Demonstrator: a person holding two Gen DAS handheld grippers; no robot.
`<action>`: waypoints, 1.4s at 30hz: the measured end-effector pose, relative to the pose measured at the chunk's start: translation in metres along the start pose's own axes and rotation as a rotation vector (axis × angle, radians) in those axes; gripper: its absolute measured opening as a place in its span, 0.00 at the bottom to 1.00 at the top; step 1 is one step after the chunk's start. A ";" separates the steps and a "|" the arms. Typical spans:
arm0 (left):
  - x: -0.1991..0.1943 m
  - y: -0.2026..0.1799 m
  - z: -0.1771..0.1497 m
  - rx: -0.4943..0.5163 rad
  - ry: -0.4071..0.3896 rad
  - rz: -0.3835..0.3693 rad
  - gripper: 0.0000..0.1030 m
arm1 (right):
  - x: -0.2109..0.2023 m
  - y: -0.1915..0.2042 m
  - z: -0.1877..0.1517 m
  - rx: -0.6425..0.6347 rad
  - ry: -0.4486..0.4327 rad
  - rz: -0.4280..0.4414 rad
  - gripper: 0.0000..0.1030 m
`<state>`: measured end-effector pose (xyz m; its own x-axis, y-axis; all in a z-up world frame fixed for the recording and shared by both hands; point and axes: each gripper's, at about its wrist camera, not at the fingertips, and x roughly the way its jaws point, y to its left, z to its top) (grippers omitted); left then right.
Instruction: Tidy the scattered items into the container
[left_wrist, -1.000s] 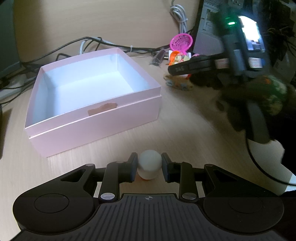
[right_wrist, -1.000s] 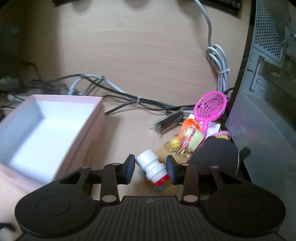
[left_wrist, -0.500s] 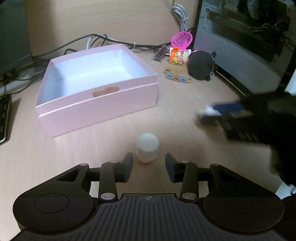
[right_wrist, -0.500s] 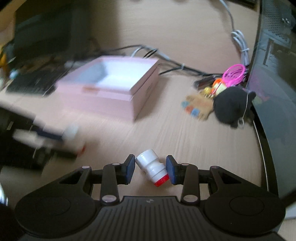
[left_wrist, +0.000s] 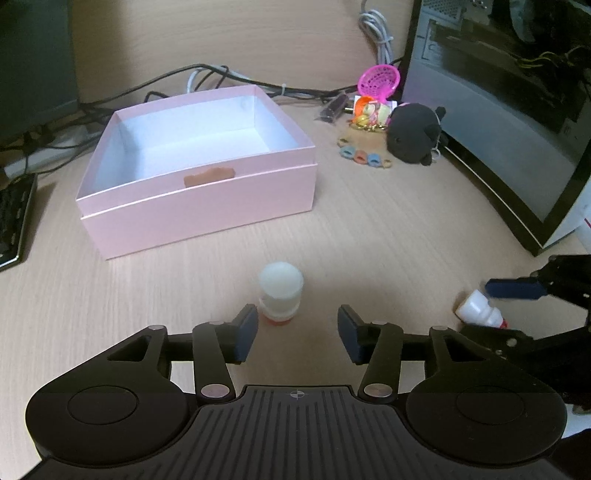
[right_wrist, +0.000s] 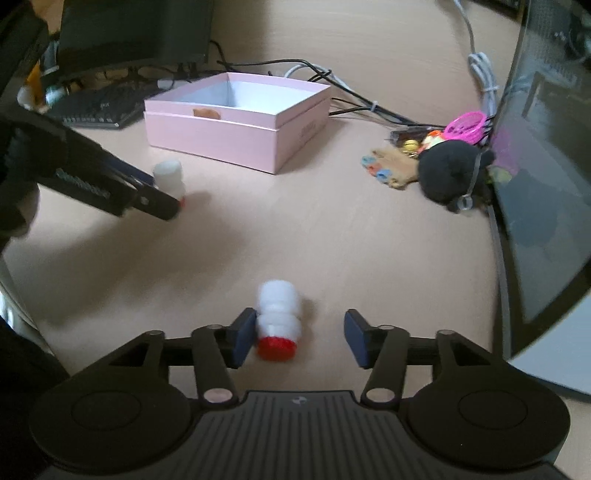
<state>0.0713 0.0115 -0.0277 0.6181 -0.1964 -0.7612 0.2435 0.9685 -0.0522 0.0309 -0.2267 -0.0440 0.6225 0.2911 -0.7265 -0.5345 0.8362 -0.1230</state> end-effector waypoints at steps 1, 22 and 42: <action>0.000 -0.001 0.000 0.000 0.000 0.004 0.53 | -0.002 -0.003 -0.002 0.001 0.000 -0.021 0.54; -0.007 -0.007 -0.008 0.016 -0.005 0.060 0.61 | -0.004 -0.007 -0.004 0.226 -0.034 -0.019 0.25; 0.014 -0.007 0.000 0.082 -0.061 0.073 0.28 | -0.007 0.003 -0.006 0.130 -0.006 -0.026 0.24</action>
<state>0.0783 0.0016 -0.0383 0.6801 -0.1369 -0.7202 0.2548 0.9653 0.0571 0.0219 -0.2293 -0.0428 0.6390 0.2712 -0.7198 -0.4401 0.8964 -0.0530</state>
